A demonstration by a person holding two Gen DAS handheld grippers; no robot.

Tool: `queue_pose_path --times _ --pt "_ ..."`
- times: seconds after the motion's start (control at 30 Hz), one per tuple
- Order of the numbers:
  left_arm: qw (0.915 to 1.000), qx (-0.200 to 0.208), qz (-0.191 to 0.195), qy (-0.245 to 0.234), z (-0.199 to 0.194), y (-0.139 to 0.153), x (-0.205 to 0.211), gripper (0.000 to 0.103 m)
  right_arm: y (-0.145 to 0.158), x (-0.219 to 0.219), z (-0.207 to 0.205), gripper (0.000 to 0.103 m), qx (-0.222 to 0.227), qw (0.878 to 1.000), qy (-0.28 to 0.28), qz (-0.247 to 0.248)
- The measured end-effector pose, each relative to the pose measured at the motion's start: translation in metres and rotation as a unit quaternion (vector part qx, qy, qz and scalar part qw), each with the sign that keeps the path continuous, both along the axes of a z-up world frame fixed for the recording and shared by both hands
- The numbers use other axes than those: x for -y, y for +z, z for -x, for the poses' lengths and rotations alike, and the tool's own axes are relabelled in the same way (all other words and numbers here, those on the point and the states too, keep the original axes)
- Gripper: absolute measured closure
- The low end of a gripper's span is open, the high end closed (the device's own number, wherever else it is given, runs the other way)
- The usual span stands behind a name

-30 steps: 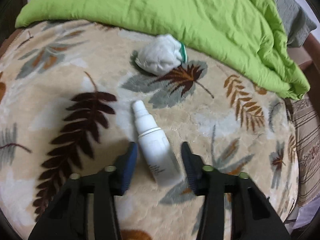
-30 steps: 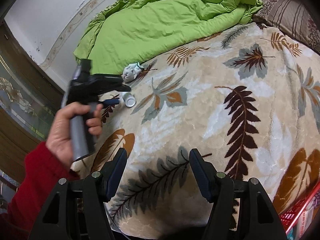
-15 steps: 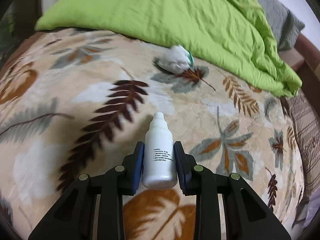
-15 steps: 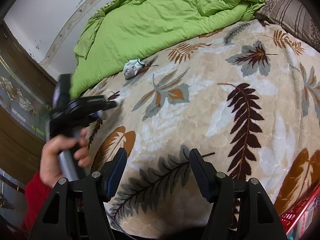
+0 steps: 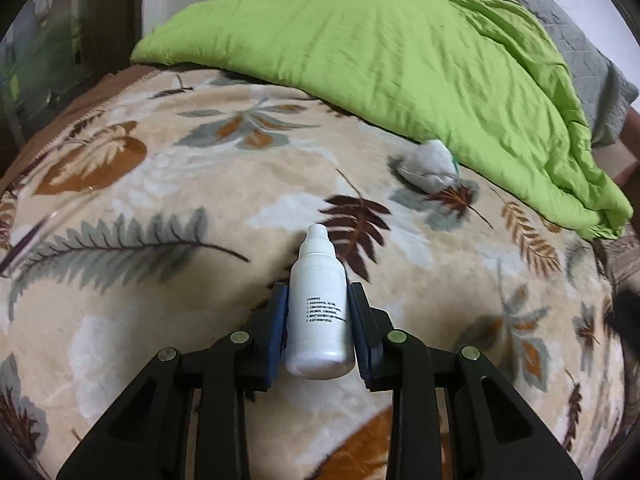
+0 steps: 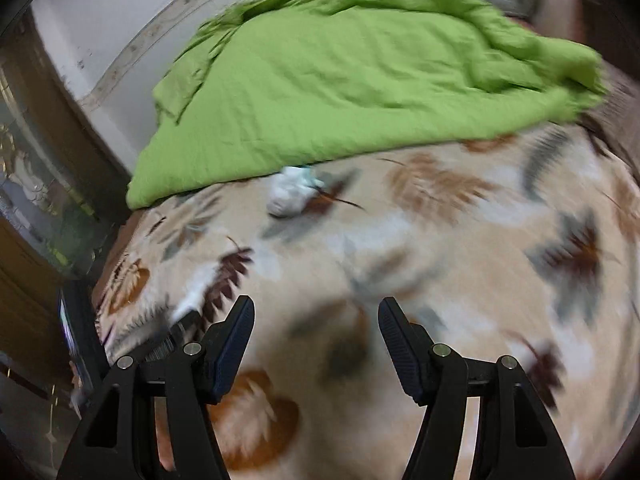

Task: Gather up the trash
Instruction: 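Grasp the white bottle with the left tool while the right tool grasps the white cloth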

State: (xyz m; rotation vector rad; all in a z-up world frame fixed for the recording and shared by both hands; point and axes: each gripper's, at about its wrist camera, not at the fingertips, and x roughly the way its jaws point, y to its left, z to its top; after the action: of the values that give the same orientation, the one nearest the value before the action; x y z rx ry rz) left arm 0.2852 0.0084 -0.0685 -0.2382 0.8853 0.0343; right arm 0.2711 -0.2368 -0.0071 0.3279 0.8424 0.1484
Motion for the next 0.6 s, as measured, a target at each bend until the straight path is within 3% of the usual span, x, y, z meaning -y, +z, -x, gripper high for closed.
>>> queue_pose_path --times 0.1,0.33,0.6 --pt "0.9999 0.007 -0.004 0.010 -0.005 0.002 -0.003 0.074 -0.006 -0.025 -0.049 0.034 -0.010 1.000 0.025 0.011" --pt "0.9992 0.003 -0.019 0.034 -0.024 -0.004 -0.013 0.074 -0.027 -0.056 -0.141 0.034 -0.025 0.999 0.020 0.024" --pt "0.9980 -0.007 -0.036 0.051 -0.034 -0.010 -0.023 0.074 -0.070 -0.060 -0.204 0.034 -0.070 0.997 0.003 0.011"
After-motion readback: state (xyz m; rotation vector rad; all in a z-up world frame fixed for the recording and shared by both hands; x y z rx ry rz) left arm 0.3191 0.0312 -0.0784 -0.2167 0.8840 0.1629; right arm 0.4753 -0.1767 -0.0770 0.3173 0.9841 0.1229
